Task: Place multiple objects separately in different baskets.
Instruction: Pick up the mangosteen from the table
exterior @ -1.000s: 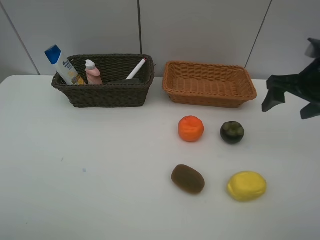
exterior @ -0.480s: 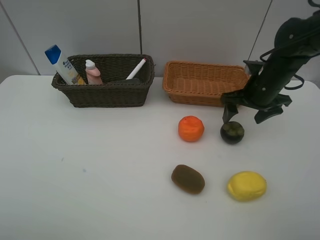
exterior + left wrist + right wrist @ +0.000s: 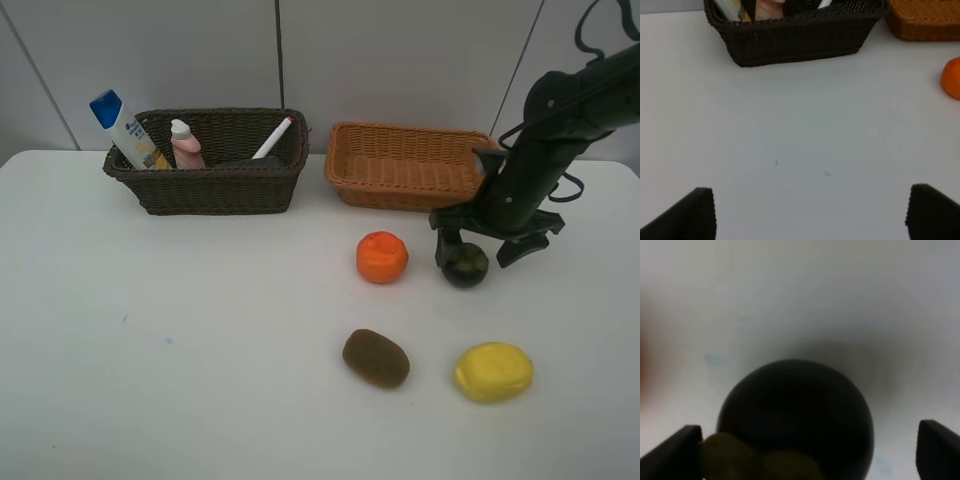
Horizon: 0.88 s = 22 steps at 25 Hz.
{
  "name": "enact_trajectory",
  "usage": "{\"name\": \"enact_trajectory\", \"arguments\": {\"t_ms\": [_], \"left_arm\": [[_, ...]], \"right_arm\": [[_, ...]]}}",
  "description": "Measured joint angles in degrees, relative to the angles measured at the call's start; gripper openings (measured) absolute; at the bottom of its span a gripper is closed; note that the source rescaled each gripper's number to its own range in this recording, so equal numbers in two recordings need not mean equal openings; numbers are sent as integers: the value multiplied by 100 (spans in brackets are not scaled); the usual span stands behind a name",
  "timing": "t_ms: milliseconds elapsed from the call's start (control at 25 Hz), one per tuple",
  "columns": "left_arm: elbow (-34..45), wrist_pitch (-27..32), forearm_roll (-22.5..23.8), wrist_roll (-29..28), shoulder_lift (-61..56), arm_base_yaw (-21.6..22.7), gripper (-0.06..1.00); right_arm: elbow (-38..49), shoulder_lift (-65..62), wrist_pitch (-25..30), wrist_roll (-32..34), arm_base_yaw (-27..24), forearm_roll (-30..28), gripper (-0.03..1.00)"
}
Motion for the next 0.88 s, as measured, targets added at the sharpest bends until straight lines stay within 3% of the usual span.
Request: {"name": "enact_trajectory", "arguments": {"t_ms": [360, 480, 560, 880], "left_arm": [[0, 0, 0, 0, 0, 0, 100], [0, 0, 0, 0, 0, 0, 100], [0, 0, 0, 0, 0, 0, 100], [0, 0, 5, 0, 0, 0, 100]], "right_arm": [[0, 375, -24, -100, 0, 12, 97], [0, 413, -24, -168, 0, 25, 70], [0, 420, -24, -251, 0, 25, 32], [0, 408, 97, -399, 0, 25, 34]]}}
